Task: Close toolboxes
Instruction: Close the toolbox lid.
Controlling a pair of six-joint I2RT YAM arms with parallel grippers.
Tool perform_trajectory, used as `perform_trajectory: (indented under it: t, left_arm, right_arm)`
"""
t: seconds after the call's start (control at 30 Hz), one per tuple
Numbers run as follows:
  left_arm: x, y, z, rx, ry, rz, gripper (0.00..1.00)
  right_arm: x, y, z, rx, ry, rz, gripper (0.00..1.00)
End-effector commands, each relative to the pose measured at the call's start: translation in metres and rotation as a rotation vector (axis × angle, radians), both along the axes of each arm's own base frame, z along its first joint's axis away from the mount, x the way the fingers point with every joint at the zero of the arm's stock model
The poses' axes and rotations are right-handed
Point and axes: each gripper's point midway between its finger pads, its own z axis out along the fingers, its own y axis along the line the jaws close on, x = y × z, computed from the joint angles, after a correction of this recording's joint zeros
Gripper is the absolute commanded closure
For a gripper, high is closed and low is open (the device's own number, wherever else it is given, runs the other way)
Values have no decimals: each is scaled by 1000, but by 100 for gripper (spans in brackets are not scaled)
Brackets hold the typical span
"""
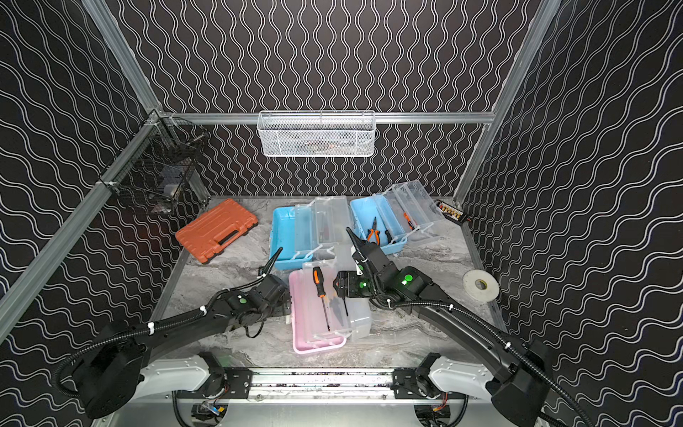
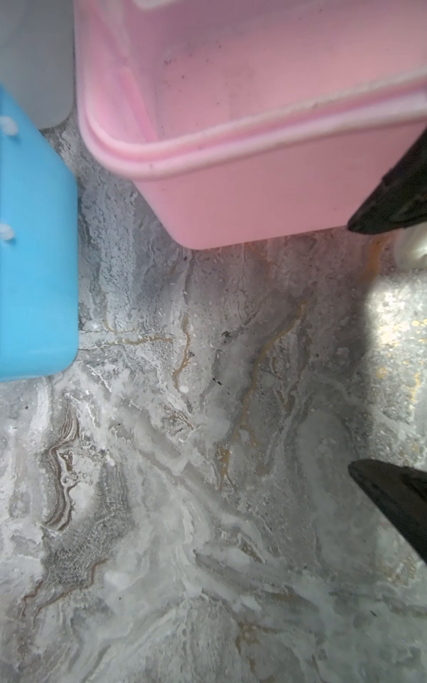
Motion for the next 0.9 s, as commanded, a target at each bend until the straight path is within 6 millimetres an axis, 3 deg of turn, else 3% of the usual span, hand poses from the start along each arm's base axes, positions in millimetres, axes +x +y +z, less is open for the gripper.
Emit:
perform_trajectory:
  t: [0.0,0.67,0.7,0.87]
  left_arm:
    - [4,-3,5,-24,-30,12,1]
    - [4,-4,1,-21,-21,10,1]
    - [4,-4,1,-23,-22,10,1]
    - [4,-2,1,-18,-24,14,1]
  right_arm:
    - [2,7,9,9,-27,8,12]
    - [-3,43,9,-10,-58,78,10]
    - [-1,49,20,8,-76,80,10]
    - [-3,65,20,7,-83,105,9]
